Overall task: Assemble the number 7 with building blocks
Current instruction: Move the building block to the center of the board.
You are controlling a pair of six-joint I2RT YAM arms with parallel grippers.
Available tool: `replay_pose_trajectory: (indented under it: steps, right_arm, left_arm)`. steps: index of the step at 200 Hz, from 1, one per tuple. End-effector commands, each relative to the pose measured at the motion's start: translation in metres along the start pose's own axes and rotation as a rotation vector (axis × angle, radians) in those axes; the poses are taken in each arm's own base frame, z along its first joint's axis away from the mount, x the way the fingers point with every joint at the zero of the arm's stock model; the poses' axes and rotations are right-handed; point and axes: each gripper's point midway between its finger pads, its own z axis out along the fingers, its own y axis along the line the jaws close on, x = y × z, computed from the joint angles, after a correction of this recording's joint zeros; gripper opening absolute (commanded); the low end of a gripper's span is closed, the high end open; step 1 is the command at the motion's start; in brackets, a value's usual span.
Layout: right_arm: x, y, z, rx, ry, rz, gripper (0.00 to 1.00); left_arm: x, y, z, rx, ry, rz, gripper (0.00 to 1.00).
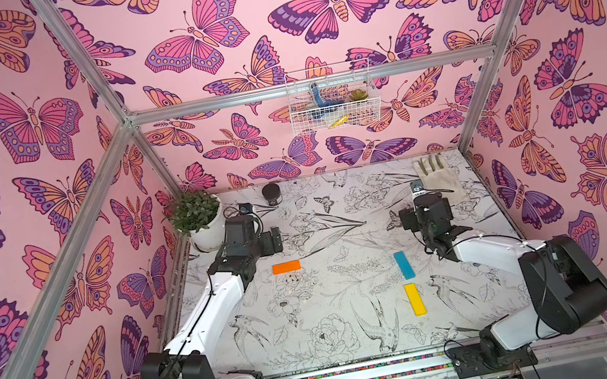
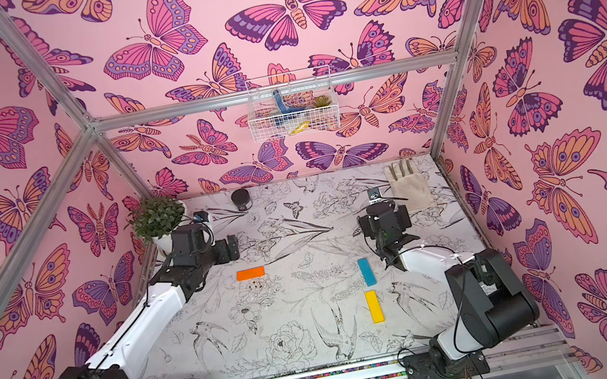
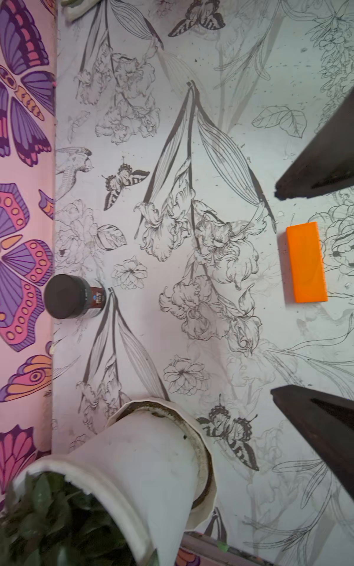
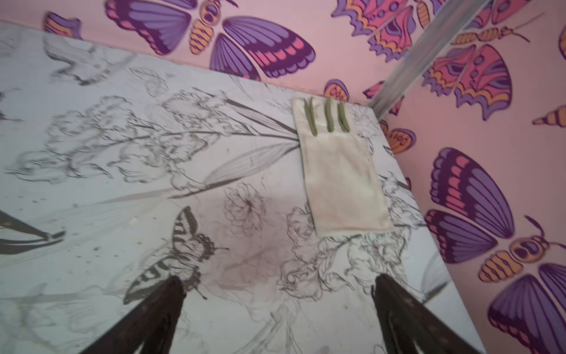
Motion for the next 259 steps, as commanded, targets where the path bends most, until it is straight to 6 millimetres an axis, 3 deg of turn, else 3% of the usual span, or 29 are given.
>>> replay_pose_trajectory:
  steps: [1,26,63,104,180,216,259]
  right_arm:
    - [0.024,-0.021,0.000,0.110,0.097,-0.004,0.99]
    - [0.023,-0.007,0.002,0.035,0.126,-0.006,0.99]
    - [0.024,-0.008,0.003,0.036,0.129,-0.002,0.99]
    - [0.027,-0.013,0.001,0.020,0.124,0.036,0.99]
    - [0.031,-0.020,0.003,0.000,0.135,0.095,0.99]
    - [0.032,-0.022,0.002,0.011,0.130,0.099,0.99]
    - [0.032,-0.022,0.003,0.007,0.132,0.097,0.99]
  left_arm:
    - [0.051,0.000,-0.006,-0.036,0.235,-0.032,1.00]
    - [0.075,-0.013,-0.004,-0.007,0.303,-0.105,1.00]
    - [0.100,-0.013,0.018,-0.059,0.444,-0.185,1.00]
    - [0.122,-0.031,0.043,-0.072,0.587,-0.053,1.00]
    - [0.126,-0.033,0.064,-0.103,0.628,-0.050,1.00]
    - [0.135,-0.044,0.081,-0.061,0.680,-0.065,1.00]
    - [0.133,-0.038,0.084,-0.096,0.657,-0.064,1.00]
